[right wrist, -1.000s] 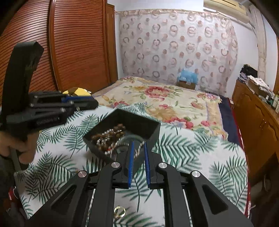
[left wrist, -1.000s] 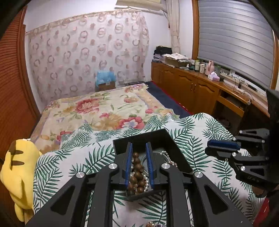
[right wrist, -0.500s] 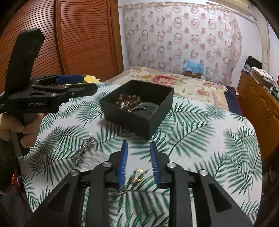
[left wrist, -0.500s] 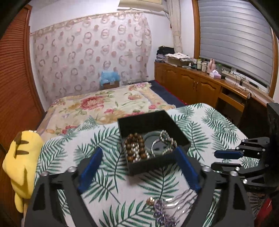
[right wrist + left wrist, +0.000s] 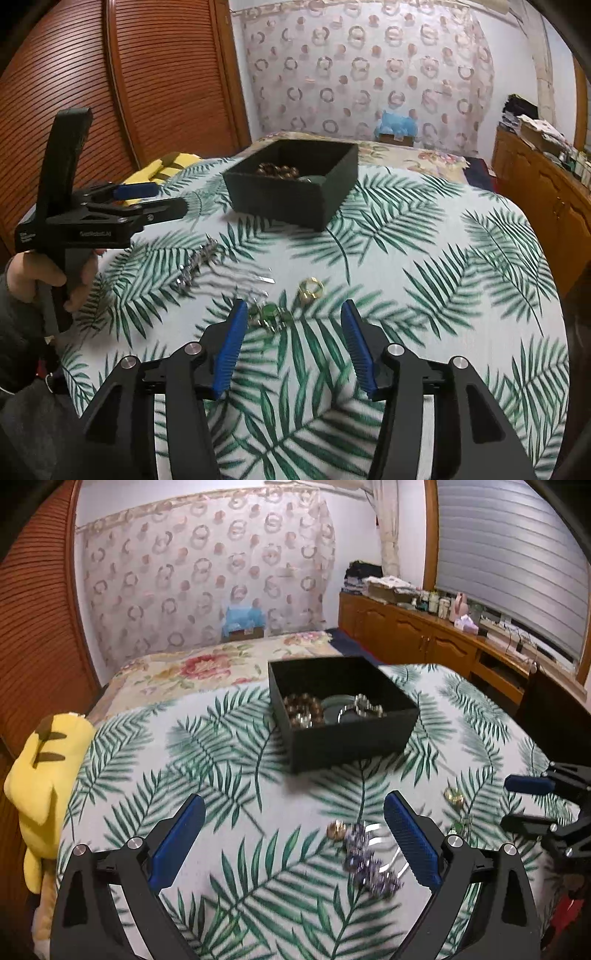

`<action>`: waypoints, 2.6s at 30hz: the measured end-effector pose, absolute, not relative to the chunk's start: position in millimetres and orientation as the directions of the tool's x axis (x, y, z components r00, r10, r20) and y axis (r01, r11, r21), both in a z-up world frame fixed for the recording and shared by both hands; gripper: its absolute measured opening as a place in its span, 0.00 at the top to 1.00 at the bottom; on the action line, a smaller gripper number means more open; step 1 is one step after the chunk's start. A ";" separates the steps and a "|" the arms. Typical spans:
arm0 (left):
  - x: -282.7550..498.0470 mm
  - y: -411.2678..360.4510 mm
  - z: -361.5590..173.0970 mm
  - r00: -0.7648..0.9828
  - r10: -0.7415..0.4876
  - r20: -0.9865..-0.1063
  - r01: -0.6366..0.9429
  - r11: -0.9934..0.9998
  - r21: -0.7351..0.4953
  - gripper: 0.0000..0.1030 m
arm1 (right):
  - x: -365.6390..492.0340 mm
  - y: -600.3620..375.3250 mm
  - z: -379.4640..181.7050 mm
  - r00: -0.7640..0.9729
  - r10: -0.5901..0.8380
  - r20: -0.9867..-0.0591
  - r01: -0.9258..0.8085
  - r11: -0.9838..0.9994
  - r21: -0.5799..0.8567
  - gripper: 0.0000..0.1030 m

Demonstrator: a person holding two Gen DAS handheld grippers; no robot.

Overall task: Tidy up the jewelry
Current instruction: 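Move both open tools back to the remaining jewelry on the sheet, then grasp the blue crystal hair comb with the left tool while the right tool grasps the silver hairpins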

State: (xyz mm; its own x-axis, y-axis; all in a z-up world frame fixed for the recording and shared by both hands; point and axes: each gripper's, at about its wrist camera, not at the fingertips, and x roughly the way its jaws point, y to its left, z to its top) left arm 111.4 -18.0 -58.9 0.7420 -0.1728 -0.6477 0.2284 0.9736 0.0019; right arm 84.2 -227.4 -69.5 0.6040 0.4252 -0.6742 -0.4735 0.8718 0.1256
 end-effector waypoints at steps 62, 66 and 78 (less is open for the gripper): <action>65.5 -11.3 -79.6 0.677 -0.286 -0.678 0.238 0.957 -0.166 0.75 | 113.3 -187.4 -89.6 0.498 0.382 -0.778 -0.585 0.811 0.024 0.64; 64.0 -9.8 -80.2 0.678 -0.290 -0.675 0.239 0.956 -0.170 0.75 | 114.4 -183.6 -91.5 0.491 0.390 -0.779 -0.597 0.802 0.026 0.64; 64.0 -9.1 -81.9 0.678 -0.285 -0.678 0.236 0.957 -0.167 0.75 | 107.0 -179.4 -90.4 0.478 0.417 -0.773 -0.621 0.783 0.038 0.92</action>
